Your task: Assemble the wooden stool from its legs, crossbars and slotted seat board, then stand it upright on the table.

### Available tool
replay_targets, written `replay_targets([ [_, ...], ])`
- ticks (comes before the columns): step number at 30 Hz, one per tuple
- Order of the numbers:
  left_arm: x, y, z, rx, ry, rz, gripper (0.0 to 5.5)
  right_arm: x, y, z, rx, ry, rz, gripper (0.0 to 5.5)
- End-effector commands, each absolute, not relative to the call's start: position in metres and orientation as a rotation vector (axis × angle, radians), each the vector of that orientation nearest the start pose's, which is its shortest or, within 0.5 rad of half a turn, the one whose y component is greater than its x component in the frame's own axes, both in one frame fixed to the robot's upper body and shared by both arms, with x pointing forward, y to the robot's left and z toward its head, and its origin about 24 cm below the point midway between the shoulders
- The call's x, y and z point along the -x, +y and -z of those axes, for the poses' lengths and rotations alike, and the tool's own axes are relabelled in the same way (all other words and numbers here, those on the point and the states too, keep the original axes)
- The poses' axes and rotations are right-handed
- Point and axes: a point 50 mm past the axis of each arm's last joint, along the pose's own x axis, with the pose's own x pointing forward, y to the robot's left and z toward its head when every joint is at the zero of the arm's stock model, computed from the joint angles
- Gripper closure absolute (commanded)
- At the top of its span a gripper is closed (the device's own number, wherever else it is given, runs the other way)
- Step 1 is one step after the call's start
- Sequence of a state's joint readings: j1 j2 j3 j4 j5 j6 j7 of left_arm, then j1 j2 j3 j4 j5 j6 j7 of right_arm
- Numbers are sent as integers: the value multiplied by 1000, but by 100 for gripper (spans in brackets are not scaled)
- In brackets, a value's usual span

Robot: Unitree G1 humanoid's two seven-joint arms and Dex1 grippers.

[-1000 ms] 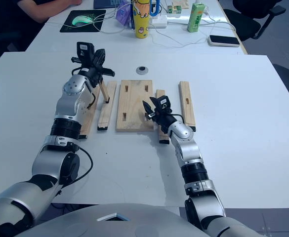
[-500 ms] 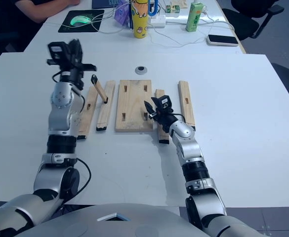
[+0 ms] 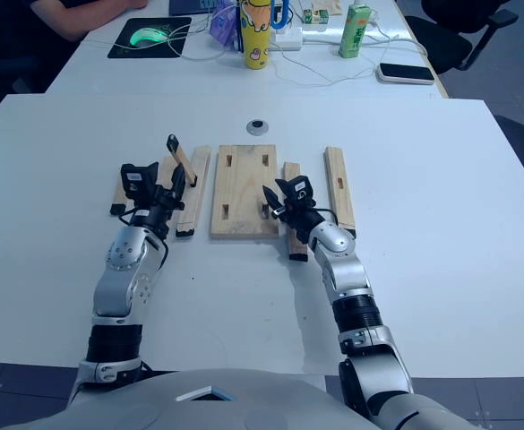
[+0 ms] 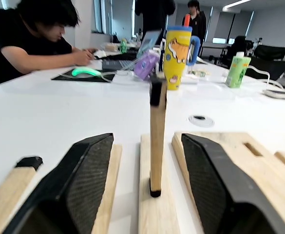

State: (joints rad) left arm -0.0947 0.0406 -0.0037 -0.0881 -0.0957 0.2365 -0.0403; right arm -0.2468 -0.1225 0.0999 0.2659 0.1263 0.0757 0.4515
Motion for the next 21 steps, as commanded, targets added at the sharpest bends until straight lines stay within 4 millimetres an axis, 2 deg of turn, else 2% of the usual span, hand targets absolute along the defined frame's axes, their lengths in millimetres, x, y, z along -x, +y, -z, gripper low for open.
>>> replay_targets([
  [1,-288,143,-61,70,78,103,293,-296,-112,-42,11,100,-601,380],
  [9,-307,145,-71,78,17,95,293,-300,-108,-45,8,92,-610,380],
  [21,-309,144,-83,91,-38,117,473,-302,-111,-45,5,88,-579,380],
])
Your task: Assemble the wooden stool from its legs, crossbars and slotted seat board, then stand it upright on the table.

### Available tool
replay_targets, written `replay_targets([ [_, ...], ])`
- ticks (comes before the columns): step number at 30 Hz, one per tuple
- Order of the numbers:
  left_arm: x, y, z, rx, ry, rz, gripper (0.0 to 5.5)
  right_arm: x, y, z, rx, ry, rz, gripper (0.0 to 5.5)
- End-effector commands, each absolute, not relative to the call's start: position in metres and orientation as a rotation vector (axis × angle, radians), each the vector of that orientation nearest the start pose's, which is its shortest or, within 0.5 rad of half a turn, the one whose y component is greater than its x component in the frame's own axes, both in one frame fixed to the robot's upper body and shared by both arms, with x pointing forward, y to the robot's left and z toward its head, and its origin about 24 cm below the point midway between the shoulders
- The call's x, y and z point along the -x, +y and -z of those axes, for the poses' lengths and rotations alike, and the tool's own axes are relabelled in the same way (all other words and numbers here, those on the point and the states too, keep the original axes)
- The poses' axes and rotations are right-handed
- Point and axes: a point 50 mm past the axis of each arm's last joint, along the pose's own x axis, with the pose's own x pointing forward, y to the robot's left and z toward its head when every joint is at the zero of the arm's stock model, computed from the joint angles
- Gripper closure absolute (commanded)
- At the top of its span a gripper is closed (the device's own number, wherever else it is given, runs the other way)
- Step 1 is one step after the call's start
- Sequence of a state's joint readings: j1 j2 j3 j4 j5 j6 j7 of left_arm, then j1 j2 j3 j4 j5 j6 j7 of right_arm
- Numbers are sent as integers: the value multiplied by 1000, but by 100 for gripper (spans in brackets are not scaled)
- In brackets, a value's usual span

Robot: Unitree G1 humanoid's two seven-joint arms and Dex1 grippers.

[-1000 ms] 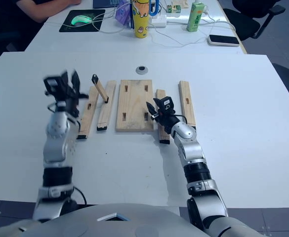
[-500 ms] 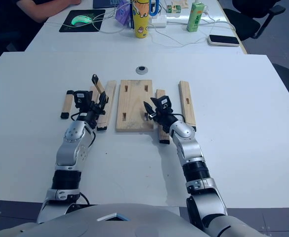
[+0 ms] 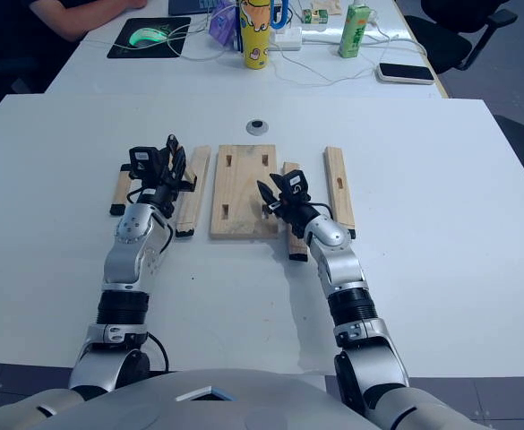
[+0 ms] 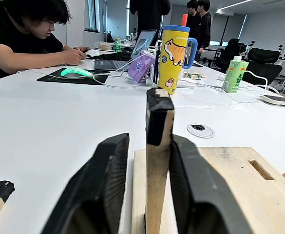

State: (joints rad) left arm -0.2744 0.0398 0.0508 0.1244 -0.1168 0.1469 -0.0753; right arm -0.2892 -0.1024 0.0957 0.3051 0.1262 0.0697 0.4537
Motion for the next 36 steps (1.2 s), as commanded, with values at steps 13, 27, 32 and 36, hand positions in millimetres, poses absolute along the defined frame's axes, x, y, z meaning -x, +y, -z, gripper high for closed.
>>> replay_targets([
  [13,-331,167,-177,374,-283,417,508,-328,-156,-100,-546,60,-771,279],
  [27,-322,158,-182,831,-85,912,508,-332,-161,-114,-1003,189,-1041,82],
  [32,-317,152,-179,872,-53,955,508,-328,-158,-123,-1113,160,-1113,82],
  [36,-314,148,-177,883,-30,976,508,-328,-161,-129,-1192,136,-1143,82],
])
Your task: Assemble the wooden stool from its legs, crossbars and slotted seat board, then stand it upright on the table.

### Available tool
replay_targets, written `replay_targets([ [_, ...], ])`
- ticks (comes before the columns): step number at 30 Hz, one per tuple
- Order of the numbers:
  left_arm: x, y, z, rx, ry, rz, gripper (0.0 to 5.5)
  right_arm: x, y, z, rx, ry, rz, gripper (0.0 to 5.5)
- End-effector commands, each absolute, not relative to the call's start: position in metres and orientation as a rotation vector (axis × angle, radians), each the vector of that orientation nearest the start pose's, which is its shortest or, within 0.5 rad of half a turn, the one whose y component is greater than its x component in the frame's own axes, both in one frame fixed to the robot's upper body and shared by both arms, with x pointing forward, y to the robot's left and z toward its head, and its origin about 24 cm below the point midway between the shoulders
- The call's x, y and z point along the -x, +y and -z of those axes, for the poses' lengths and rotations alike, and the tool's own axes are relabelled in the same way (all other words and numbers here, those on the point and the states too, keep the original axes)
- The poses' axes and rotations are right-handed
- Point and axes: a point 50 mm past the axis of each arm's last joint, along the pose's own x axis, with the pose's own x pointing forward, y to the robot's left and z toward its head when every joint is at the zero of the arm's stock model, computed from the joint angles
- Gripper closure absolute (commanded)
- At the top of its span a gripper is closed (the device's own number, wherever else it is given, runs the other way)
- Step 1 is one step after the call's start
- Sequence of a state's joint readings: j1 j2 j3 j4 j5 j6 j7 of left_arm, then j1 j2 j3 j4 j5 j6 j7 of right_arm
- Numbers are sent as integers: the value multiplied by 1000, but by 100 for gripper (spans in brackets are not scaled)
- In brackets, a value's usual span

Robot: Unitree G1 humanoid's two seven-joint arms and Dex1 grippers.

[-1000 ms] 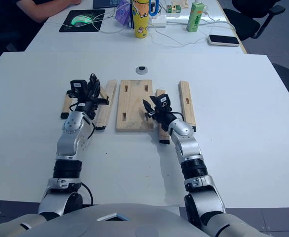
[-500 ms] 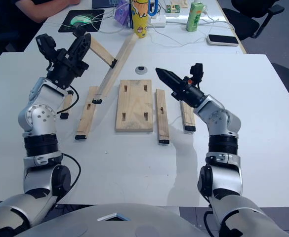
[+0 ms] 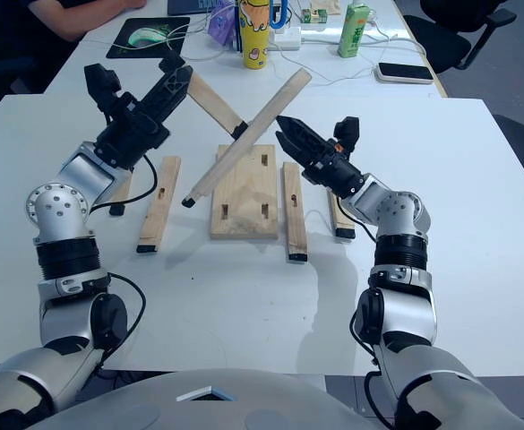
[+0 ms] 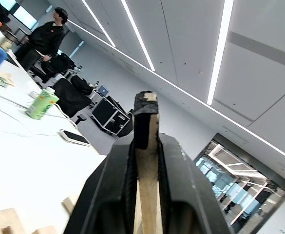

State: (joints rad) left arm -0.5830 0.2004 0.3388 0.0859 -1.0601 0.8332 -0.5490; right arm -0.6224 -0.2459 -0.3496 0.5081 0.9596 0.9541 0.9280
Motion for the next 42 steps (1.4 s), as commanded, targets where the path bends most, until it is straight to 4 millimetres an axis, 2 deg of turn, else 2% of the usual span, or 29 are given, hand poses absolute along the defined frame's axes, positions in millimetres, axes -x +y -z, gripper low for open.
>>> replay_targets([
  [1,-314,147,-177,887,-26,983,508,-327,-161,-131,-1206,129,-1154,82],
  [7,-309,138,-176,932,11,1039,508,-325,-155,-133,-1199,140,-1185,82],
  [11,-309,139,-174,907,26,1020,508,-322,-154,-132,-1184,142,-1197,144],
  [12,-310,140,-174,898,26,1009,472,-321,-154,-132,-1183,142,-1200,158],
  [19,-311,146,-174,916,20,994,374,-321,-156,-132,-1175,134,-1201,272],
  [23,-309,144,-171,927,33,993,312,-320,-153,-126,-1170,164,-1185,331],
  [26,-311,149,-172,925,17,968,266,-320,-153,-122,-1173,172,-1168,347],
  [28,-314,161,-179,910,-28,933,236,-321,-153,-120,-1168,175,-1154,347],
  [30,-318,182,-191,890,-101,873,211,-322,-154,-118,-1164,176,-1140,347],
  [33,-319,236,-219,817,-245,738,161,-324,-163,-118,-1142,166,-1112,347],
  [35,-319,261,-226,768,-279,667,126,-325,-169,-120,-1137,153,-1102,347],
  [38,-316,277,-212,658,-223,596,79,-326,-178,-129,-1139,122,-1111,347],
  [42,-313,272,-175,655,-136,575,25,-329,-185,-146,-1187,80,-1156,347],
])
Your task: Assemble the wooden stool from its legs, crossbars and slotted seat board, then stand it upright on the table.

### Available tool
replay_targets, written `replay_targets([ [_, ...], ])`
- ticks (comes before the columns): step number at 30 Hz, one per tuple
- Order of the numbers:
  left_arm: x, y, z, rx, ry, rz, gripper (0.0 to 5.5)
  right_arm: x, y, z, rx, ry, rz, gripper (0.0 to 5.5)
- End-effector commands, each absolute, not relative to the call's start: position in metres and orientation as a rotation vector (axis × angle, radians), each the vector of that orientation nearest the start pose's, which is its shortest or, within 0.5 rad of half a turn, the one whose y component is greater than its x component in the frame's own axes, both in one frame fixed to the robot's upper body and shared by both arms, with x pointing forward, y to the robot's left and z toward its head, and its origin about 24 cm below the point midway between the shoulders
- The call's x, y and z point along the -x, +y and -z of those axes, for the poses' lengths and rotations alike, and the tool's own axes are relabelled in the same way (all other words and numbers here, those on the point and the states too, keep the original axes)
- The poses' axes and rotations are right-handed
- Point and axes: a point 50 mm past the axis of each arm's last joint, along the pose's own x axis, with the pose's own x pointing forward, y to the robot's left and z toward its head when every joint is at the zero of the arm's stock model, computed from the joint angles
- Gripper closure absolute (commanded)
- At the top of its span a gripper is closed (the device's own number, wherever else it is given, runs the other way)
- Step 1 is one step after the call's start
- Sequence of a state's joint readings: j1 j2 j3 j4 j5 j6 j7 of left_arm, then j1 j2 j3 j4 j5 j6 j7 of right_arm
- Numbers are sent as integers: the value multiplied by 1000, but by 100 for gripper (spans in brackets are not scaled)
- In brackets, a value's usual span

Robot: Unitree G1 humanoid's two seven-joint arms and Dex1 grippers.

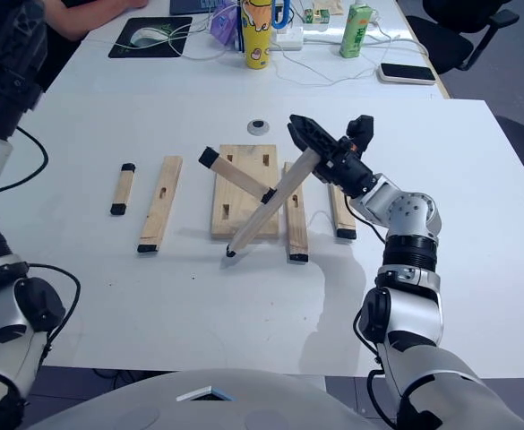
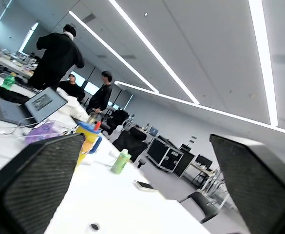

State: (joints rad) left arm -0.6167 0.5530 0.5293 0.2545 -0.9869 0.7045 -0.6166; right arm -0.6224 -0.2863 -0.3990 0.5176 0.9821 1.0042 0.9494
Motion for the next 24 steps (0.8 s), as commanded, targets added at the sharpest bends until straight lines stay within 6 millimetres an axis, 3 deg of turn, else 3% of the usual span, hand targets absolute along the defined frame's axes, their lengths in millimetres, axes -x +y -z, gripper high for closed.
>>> replay_targets([
  [1,-312,270,-166,658,-114,575,10,-330,-187,-150,-1194,73,-1166,347],
  [4,-306,250,-120,483,71,597,10,-339,-197,-166,-1172,24,-1146,347],
  [7,-294,220,-92,392,187,710,10,-346,-209,-186,-1093,-81,-1145,347],
  [12,-283,181,-81,266,248,891,10,-352,-216,-206,-970,-145,-1203,347],
  [14,-283,170,-84,235,227,947,10,-354,-214,-207,-940,-137,-1223,348],
  [18,-281,138,-79,-25,226,1101,10,-357,-214,-203,-888,-113,-1240,348],
  [24,-287,118,-52,-336,273,1153,10,-359,-207,-201,-839,-99,-1285,348],
])
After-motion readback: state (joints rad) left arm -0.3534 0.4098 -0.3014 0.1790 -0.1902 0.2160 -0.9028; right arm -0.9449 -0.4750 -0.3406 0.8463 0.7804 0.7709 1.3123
